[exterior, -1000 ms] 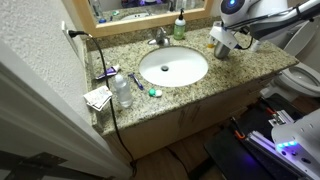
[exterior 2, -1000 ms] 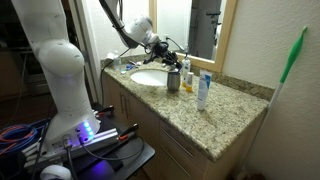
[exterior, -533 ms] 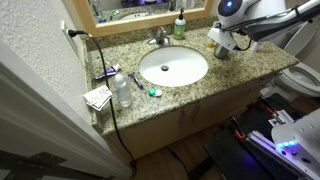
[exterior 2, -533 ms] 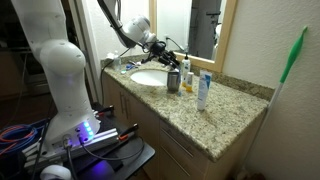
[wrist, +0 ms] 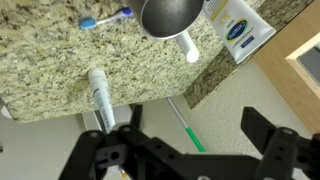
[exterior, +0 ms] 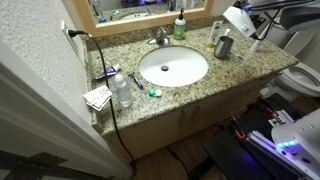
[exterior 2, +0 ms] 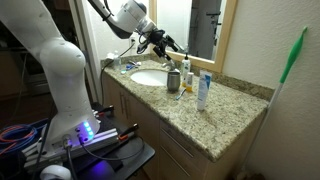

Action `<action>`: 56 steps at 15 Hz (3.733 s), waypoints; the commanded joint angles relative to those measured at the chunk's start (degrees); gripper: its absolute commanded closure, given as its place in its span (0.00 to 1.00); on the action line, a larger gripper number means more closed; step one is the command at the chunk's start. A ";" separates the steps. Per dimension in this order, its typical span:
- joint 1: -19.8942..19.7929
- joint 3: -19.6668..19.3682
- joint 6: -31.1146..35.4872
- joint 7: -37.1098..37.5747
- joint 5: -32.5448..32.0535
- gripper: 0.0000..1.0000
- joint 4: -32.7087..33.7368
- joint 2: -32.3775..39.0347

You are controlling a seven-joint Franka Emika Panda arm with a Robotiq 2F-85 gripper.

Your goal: Close the faucet, move the cup to the right of the counter, then pick the toothbrush and put it in the cup

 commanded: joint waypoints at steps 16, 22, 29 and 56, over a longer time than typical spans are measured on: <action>3.62 -38.91 42.63 -11.16 14.42 0.00 -10.19 2.33; 25.28 -53.59 47.55 -1.30 16.68 0.00 -10.01 9.35; 39.87 -65.91 45.45 8.38 13.08 0.00 -9.84 5.71; 62.03 -99.76 31.90 -9.92 53.99 0.00 -3.20 -18.41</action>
